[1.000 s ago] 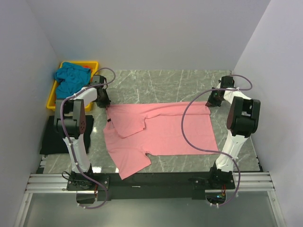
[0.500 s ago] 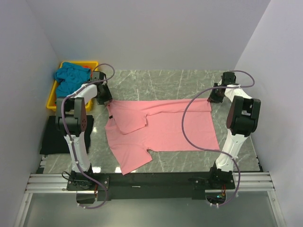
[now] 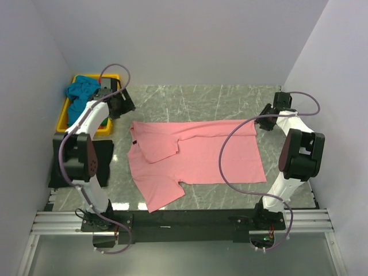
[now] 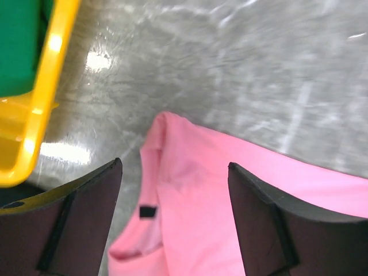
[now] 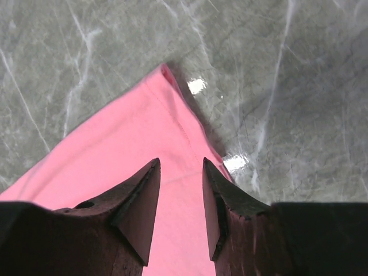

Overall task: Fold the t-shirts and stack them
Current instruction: Fold the tshirt

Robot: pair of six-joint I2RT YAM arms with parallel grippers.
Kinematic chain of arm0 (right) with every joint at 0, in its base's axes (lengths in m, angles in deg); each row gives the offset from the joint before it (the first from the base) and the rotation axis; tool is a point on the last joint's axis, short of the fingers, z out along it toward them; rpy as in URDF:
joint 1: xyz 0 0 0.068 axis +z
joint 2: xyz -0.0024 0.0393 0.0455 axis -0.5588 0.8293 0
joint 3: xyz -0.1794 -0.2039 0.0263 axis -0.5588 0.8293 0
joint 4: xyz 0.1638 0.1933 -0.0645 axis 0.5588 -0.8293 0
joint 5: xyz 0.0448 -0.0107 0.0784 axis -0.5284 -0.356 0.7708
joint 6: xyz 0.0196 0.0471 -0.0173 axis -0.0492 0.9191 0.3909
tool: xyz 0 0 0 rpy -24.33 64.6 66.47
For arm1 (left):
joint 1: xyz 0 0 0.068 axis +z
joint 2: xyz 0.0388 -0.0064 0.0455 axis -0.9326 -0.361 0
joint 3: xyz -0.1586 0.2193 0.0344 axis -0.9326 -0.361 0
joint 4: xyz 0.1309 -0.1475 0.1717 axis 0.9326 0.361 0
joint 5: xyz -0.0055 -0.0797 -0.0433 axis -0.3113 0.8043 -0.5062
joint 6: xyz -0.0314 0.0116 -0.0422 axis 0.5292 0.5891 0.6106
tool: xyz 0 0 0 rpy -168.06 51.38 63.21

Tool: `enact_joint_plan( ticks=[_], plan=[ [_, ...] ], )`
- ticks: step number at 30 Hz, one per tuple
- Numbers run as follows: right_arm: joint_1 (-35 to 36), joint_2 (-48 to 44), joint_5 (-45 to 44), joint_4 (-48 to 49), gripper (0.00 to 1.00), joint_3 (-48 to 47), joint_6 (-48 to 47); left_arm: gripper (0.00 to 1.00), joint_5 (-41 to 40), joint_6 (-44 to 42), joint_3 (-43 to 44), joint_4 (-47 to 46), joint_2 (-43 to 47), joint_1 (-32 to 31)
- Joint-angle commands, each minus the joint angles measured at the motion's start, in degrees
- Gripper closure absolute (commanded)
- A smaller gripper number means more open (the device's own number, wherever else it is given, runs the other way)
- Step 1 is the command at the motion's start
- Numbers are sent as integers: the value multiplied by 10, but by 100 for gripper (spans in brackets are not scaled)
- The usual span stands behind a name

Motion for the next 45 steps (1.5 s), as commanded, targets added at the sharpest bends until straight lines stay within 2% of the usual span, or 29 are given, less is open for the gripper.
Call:
enact_joint_plan(
  ticks=[1, 6, 10, 15, 19, 25, 29, 40, 45],
  plan=[
    [-10, -17, -20, 20, 57, 30, 41, 20, 12, 23, -30, 7, 83, 1],
    [-21, -14, 2, 53, 58, 65, 66, 18, 4, 15, -102, -5, 168, -2],
    [-23, -5, 10, 63, 58, 70, 73, 18, -7, 22, -209, -39, 258, -2],
    [-23, 12, 14, 69, 59, 68, 80, 19, -19, 26, -298, -61, 303, -3],
    [-23, 17, 16, 72, 59, 74, 84, 21, -28, 20, -334, -74, 312, -3],
    [-23, 21, 8, 78, 62, 80, 82, 23, -46, 18, -346, -92, 302, -5],
    [-23, 23, 6, 78, 67, 80, 82, 23, -41, 18, -343, -92, 294, -4],
    [-23, 28, 10, 77, 68, 79, 83, 24, -40, 18, -339, -93, 291, -4],
    [-23, 27, 10, 79, 80, 80, 83, 24, -38, 17, -340, -94, 293, -4]
  ],
)
